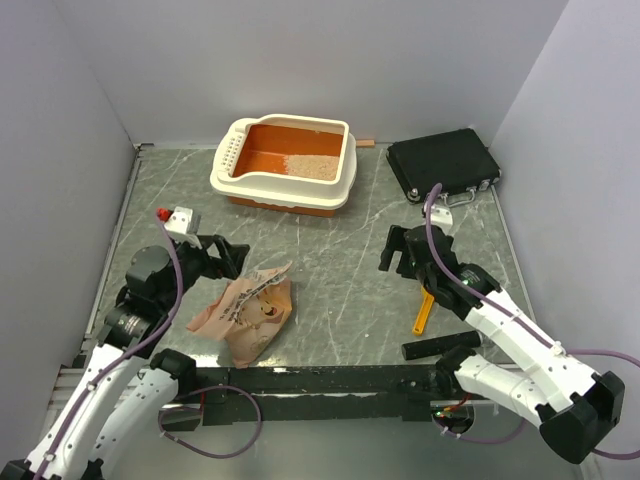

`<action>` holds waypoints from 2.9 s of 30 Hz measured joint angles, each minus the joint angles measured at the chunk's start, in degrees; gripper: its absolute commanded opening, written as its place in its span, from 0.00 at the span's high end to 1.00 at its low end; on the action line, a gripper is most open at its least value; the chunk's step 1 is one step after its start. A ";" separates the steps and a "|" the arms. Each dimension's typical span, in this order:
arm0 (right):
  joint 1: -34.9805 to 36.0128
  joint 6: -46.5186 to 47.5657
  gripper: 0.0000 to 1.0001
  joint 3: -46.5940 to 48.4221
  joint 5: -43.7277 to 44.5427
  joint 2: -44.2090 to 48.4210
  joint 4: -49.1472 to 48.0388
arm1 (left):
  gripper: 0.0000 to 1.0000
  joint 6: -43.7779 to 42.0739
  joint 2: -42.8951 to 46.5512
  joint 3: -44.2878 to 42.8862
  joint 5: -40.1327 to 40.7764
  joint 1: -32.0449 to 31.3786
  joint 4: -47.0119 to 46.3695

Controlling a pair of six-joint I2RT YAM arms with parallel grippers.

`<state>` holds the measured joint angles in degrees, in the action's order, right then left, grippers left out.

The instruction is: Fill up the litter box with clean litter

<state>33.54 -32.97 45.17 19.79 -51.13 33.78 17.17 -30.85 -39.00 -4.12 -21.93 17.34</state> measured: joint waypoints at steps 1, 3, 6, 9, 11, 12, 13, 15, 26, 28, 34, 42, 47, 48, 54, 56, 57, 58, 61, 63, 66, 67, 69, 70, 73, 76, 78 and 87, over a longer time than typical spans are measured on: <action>0.17 0.61 0.00 0.92 1.03 0.00 0.44 | 0.03 -0.13 -0.46 0.00 -0.17 0.00 -0.11; 0.35 2.01 0.00 2.45 1.84 0.02 0.76 | 0.03 -0.39 -2.14 -0.09 -0.46 0.00 -0.09; 0.35 4.17 0.00 2.86 -0.90 0.59 0.09 | 0.03 -0.59 -4.87 -0.31 -0.59 0.00 0.11; 0.46 7.06 0.00 1.14 -9.25 2.27 -3.30 | 0.03 -0.59 -6.84 -0.42 -0.61 0.00 0.59; 1.25 8.04 0.00 -0.22 -13.92 3.26 -5.57 | 0.03 -0.59 -6.69 -0.42 -0.57 0.00 0.98; 2.01 8.26 0.00 -0.31 -15.41 3.21 -5.95 | 0.03 -0.59 -6.27 -0.42 -0.52 0.00 0.94; 3.13 8.26 0.00 -0.26 -16.48 2.89 -6.56 | 0.03 -0.59 -5.73 -0.42 -0.48 0.00 0.94; 7.32 7.82 0.00 0.70 -16.59 0.76 -7.08 | 0.03 -0.57 -4.33 -0.42 0.04 0.00 0.92; 24.81 -6.03 0.00 9.09 -10.71 -17.40 -8.59 | 0.03 1.42 6.78 -0.39 12.59 0.00 0.76; 27.23 -9.53 0.00 13.46 -9.16 -21.94 -7.39 | 0.03 1.79 7.93 -0.39 14.23 0.00 0.52; 33.51 -20.74 0.00 26.34 -5.88 -31.80 -5.53 | 0.03 2.03 8.39 -0.39 16.11 0.02 0.70; 38.62 -32.68 0.00 29.59 -6.69 -38.32 -5.86 | 0.03 2.14 9.60 -0.39 17.84 0.11 1.07; 40.28 -36.65 0.00 33.68 -8.50 -42.77 -6.29 | 0.03 2.58 10.45 -0.39 20.15 0.11 1.42; 40.52 -37.38 0.00 34.40 -8.74 -43.52 -6.67 | 0.03 2.64 10.64 -0.39 20.50 0.11 1.44; 40.85 -40.06 0.00 38.18 -9.38 -47.54 -7.30 | 0.03 3.21 12.48 -0.39 21.99 0.11 1.46; 40.85 -40.65 0.01 40.41 -9.53 -49.35 -7.37 | 0.03 3.32 12.79 -0.39 22.51 0.11 1.51; 40.85 -41.00 0.09 41.07 -9.88 -50.18 -7.93 | 0.03 3.34 13.00 -0.39 22.88 0.11 1.55; 40.85 -41.20 0.15 41.09 -10.08 -50.62 -8.28 | 0.03 3.37 13.22 -0.39 23.26 0.11 1.73; 40.83 -42.03 0.36 40.68 -10.99 -51.91 -8.94 | 0.03 3.52 14.21 -0.39 24.04 0.11 2.12; 40.76 -42.23 0.51 40.68 -11.30 -52.87 -9.07 | 0.03 3.52 14.73 -0.39 24.44 0.11 2.23; 40.30 -42.34 0.81 40.68 -11.87 -54.23 -9.07 | 0.03 3.52 15.04 -0.39 24.85 0.11 2.23; 40.11 -42.36 0.92 40.65 -12.31 -54.55 -8.90 | 0.03 3.52 15.04 -0.39 24.92 0.11 2.25; 39.89 -42.14 1.00 40.54 -13.00 -54.86 -8.46 | 0.03 3.52 15.04 -0.39 24.98 0.11 2.27; 39.78 -42.21 1.00 40.22 -13.40 -54.86 -8.33 | 0.03 3.52 15.04 -0.39 24.98 0.11 2.27; 39.54 -42.18 1.00 38.88 -14.16 -54.75 -9.18 | 0.03 3.52 15.10 -0.39 24.98 0.11 2.27; 39.28 -42.03 1.00 35.50 -13.55 -52.76 -10.88 | 0.03 3.52 15.41 -0.39 24.98 0.11 2.27; 39.21 -41.70 1.00 33.68 -12.59 -50.51 -11.04 | 0.03 3.52 15.52 -0.39 24.98 0.11 2.27; 37.18 -42.99 1.00 29.07 -0.07 -39.15 -0.72 | 0.03 3.52 15.52 -0.39 24.90 0.11 2.27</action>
<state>70.72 -75.96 74.24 19.73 -90.28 33.06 20.69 -15.33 -39.40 20.78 -21.82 19.62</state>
